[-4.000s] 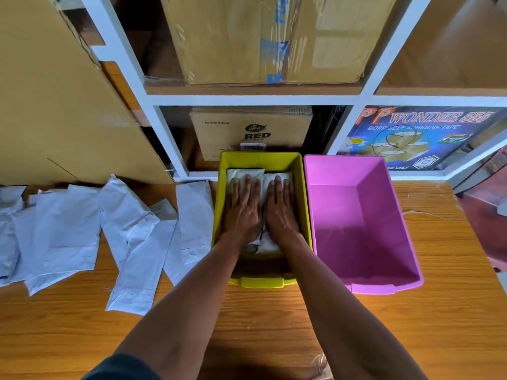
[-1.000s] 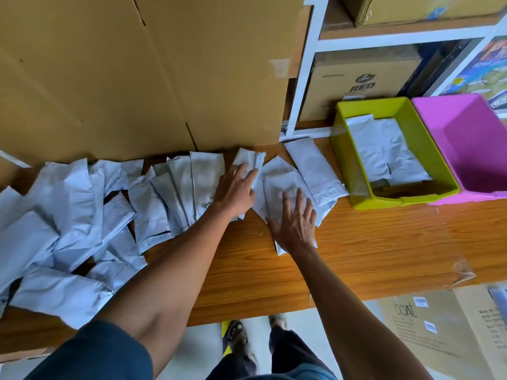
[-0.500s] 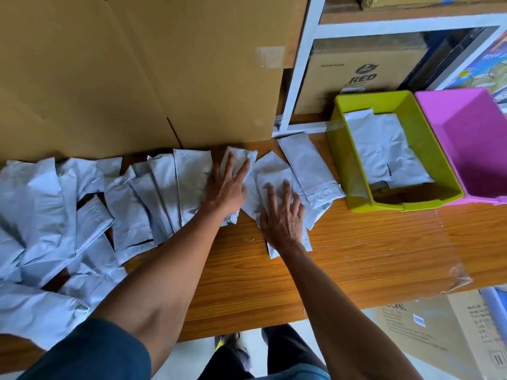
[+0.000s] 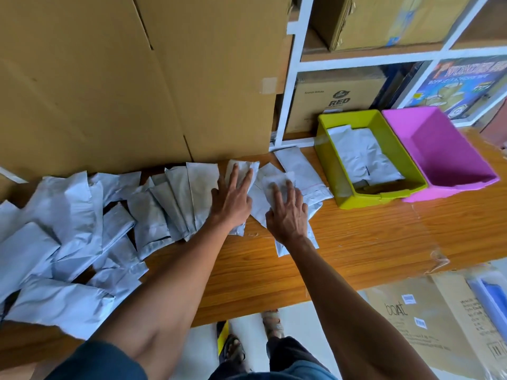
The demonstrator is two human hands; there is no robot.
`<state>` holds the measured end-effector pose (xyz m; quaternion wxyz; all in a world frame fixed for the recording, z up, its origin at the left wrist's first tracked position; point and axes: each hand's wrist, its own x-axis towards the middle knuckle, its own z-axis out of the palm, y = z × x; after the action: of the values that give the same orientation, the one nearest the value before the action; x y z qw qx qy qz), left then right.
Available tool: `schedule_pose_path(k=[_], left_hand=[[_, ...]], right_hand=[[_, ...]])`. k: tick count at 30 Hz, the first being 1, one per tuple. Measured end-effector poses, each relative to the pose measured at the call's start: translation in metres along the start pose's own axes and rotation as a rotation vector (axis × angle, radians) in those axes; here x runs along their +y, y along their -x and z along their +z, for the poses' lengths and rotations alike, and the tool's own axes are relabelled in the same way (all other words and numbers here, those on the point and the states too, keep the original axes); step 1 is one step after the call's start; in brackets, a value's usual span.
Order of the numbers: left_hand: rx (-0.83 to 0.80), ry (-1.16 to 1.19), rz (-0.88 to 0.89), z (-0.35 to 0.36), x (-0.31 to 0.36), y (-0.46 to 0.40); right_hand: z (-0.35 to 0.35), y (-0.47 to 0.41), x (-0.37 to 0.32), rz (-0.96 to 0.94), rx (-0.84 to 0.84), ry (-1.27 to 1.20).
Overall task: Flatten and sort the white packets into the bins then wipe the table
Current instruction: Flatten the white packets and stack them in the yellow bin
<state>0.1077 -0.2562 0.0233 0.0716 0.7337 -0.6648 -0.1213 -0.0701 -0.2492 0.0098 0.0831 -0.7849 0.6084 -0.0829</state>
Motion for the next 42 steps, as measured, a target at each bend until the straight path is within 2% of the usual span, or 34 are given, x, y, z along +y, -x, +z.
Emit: schedule_pose_path(k=[9, 20, 31, 36, 42], left_hand=[[0.106, 0.045, 0.158, -0.042, 0.066, 0.016], [0.107, 0.092, 0.168, -0.045, 0.179, -0.011], [0.057, 0.091, -0.028, -0.01, 0.31, -0.113], [0.023, 0.066, -0.147, 0.001, 0.347, -0.151], [0.032, 0.008, -0.221, 0.015, 0.358, -0.181]], right_hand=[[-0.07, 0.018, 0.037, 0.004, 0.109, 0.054], [-0.13, -0.014, 0.137, 0.07, 0.18, 0.094], [-0.147, -0.116, 0.271, 0.06, 0.114, 0.065], [-0.134, -0.16, 0.3, -0.009, 0.016, 0.047], [-0.114, -0.195, 0.311, -0.035, -0.107, 0.037]])
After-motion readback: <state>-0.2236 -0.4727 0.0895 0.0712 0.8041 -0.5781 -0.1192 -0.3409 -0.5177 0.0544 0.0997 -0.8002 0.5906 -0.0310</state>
